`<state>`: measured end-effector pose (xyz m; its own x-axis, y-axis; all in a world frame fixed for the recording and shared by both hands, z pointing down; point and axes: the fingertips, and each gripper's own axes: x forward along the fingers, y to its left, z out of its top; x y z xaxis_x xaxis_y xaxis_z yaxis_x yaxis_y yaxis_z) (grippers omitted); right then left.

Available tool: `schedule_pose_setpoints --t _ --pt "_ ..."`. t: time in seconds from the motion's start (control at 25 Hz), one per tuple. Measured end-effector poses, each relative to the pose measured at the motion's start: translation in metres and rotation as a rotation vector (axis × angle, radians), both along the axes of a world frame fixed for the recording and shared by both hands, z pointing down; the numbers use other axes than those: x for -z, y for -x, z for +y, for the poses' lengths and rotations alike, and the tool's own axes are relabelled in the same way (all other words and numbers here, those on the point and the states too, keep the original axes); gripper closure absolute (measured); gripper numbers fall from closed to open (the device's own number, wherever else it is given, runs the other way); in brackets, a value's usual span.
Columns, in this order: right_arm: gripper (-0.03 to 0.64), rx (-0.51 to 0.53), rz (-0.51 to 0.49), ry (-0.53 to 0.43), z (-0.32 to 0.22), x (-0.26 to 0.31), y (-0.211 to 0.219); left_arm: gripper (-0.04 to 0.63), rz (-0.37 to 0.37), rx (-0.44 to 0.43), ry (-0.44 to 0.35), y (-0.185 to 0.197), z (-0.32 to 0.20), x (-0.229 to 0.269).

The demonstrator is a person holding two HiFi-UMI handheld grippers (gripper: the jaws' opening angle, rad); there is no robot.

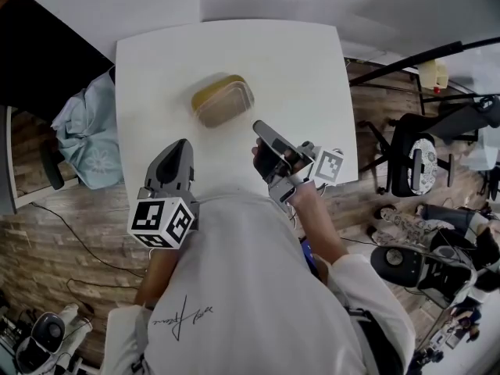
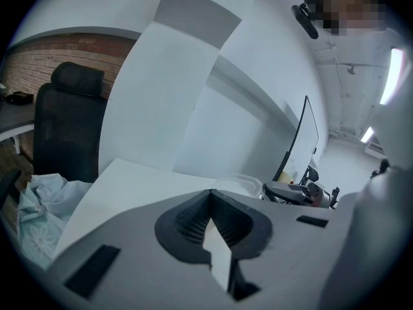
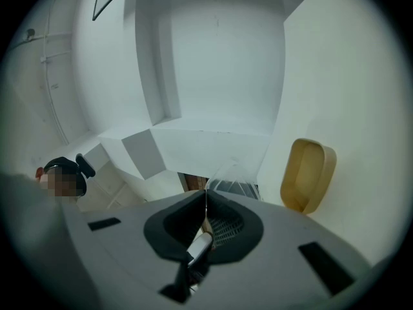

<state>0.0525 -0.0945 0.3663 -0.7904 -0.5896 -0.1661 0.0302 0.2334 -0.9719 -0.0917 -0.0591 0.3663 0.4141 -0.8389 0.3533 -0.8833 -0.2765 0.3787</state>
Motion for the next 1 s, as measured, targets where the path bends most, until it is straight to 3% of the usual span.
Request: schedule_pose_setpoints --t 1.0 --pt "0.606 0.041 0.041 0.005 0.004 0.013 0.005 0.588 0.011 -0.048 -0.041 -0.013 -0.005 0.008"
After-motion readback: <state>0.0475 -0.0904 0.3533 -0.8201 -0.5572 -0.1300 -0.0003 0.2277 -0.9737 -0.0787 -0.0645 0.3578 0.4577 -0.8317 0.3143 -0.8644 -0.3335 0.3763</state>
